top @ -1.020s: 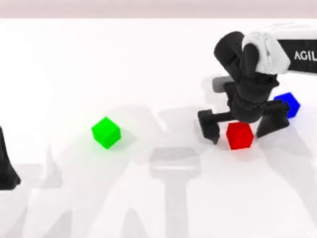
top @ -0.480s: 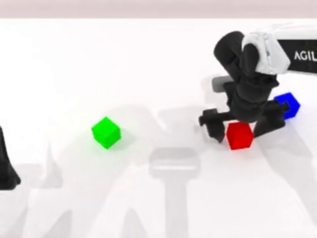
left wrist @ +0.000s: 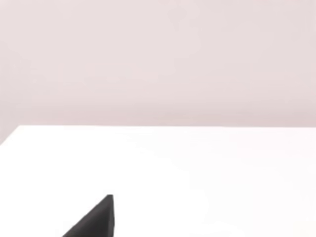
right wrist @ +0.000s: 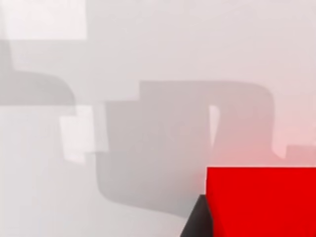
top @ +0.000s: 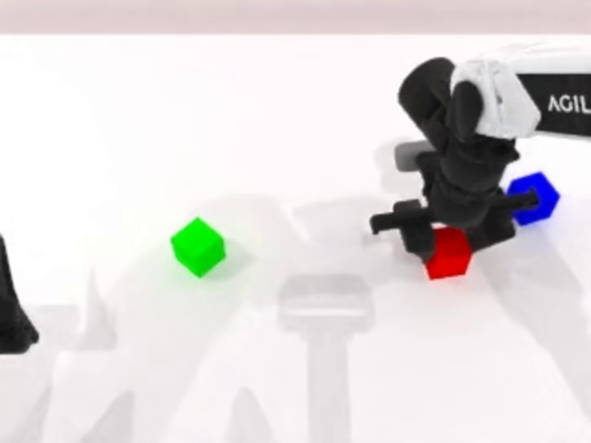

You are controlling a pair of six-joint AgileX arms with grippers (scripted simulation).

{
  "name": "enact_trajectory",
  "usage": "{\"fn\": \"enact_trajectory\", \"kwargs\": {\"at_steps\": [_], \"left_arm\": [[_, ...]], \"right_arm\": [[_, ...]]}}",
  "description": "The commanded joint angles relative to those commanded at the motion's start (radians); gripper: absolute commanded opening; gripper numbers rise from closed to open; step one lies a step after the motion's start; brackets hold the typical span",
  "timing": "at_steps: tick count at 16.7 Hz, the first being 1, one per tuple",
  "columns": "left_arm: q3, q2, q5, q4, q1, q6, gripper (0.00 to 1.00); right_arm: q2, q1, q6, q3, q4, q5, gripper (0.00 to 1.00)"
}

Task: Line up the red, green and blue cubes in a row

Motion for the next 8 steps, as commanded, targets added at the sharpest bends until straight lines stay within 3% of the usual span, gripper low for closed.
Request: {"fn": "enact_trajectory", "kwargs": {"at_steps": [8], "left_arm": [[0.0,0.0,0.0,0.0,0.0,0.0,1.0]], "right_arm": [[-0.038,-0.002,-0.004,0.027,-0.03,0.009,0.0]]}}
